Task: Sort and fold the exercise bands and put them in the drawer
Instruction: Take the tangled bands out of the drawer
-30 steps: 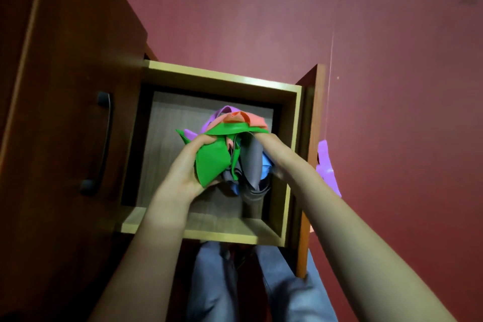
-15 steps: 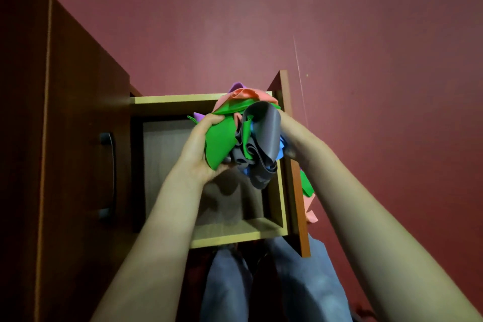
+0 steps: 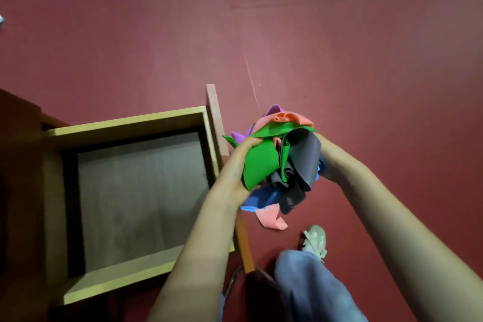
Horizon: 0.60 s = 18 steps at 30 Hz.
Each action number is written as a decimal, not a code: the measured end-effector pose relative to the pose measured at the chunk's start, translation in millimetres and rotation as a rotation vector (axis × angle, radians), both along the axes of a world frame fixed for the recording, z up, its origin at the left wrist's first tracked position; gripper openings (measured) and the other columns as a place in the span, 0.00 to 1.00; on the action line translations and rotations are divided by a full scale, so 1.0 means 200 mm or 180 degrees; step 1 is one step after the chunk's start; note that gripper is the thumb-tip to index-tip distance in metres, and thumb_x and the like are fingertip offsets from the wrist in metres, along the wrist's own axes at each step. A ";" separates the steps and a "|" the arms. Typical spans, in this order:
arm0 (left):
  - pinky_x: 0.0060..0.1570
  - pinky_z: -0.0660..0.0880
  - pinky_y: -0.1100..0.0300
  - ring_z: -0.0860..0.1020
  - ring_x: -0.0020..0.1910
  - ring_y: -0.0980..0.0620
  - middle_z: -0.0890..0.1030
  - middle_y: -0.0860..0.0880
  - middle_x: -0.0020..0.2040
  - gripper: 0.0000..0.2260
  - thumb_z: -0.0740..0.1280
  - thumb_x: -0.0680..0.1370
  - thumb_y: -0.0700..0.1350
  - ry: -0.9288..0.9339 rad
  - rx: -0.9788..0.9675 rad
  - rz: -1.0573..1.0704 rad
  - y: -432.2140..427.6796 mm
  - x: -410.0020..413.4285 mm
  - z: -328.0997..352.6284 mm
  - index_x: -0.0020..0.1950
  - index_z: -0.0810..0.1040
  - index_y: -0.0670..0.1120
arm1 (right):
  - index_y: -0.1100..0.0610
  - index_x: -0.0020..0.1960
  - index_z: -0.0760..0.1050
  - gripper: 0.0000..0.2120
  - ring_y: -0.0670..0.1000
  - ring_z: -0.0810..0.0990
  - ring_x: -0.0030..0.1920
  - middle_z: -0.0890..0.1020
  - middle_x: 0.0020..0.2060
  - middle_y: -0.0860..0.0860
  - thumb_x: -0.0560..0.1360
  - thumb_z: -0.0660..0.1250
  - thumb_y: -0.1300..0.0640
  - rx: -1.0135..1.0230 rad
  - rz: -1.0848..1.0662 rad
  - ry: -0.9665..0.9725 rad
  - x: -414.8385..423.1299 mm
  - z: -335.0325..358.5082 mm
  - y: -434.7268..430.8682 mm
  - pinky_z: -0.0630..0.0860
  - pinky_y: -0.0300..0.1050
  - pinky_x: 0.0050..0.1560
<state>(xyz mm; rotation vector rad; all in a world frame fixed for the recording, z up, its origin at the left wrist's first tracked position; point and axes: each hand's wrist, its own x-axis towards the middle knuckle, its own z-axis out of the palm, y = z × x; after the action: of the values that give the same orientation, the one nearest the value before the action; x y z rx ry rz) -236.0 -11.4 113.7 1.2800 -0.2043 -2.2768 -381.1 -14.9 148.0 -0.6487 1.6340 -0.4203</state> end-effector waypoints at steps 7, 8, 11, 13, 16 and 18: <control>0.28 0.76 0.62 0.80 0.36 0.49 0.80 0.42 0.49 0.21 0.69 0.70 0.43 -0.0585 0.0184 0.0146 0.10 -0.40 -0.40 0.63 0.72 0.44 | 0.54 0.44 0.74 0.06 0.47 0.74 0.33 0.78 0.37 0.51 0.75 0.63 0.51 0.0336 0.0493 0.0745 -0.47 -0.37 0.10 0.73 0.37 0.29; 0.26 0.77 0.62 0.79 0.37 0.50 0.80 0.43 0.48 0.21 0.70 0.70 0.42 -0.0760 0.0165 0.0191 0.12 -0.43 -0.46 0.61 0.69 0.43 | 0.54 0.42 0.73 0.06 0.47 0.73 0.32 0.77 0.36 0.51 0.74 0.65 0.51 0.0441 0.0624 0.0781 -0.51 -0.42 0.11 0.72 0.38 0.26; 0.51 0.78 0.53 0.76 0.56 0.46 0.73 0.44 0.62 0.34 0.76 0.64 0.45 -0.1571 -0.0067 -0.0489 0.22 -0.52 -0.67 0.64 0.62 0.49 | 0.54 0.52 0.72 0.14 0.48 0.76 0.45 0.75 0.50 0.51 0.70 0.71 0.53 0.0797 0.1312 0.0766 -0.64 -0.60 0.18 0.78 0.45 0.32; 0.68 0.63 0.55 0.62 0.71 0.46 0.60 0.43 0.73 0.44 0.76 0.65 0.45 -0.2372 -0.0252 -0.0983 0.30 -0.57 -0.82 0.73 0.53 0.47 | 0.52 0.70 0.59 0.37 0.55 0.71 0.61 0.63 0.66 0.51 0.67 0.74 0.55 0.0973 0.1546 0.0915 -0.73 -0.74 0.24 0.80 0.53 0.39; 0.71 0.56 0.54 0.56 0.74 0.44 0.56 0.40 0.74 0.42 0.73 0.68 0.43 -0.2950 -0.0230 -0.0712 0.42 -0.63 -1.00 0.74 0.51 0.44 | 0.53 0.72 0.57 0.38 0.56 0.72 0.56 0.60 0.70 0.55 0.67 0.73 0.57 0.0611 0.1303 0.1454 -0.85 -0.93 0.30 0.80 0.55 0.41; 0.71 0.57 0.51 0.59 0.72 0.41 0.60 0.38 0.73 0.36 0.71 0.69 0.42 -0.3151 -0.0428 -0.0385 0.49 -0.65 -1.12 0.72 0.57 0.42 | 0.54 0.67 0.64 0.29 0.59 0.77 0.49 0.68 0.64 0.58 0.69 0.71 0.56 0.0368 0.0995 0.1735 -0.92 -1.04 0.34 0.79 0.59 0.46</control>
<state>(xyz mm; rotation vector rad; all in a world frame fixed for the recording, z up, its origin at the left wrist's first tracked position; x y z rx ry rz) -365.1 86.0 -111.2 2.2446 -0.7655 -1.4810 -566.0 53.2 -60.3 -0.9698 2.0036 0.0931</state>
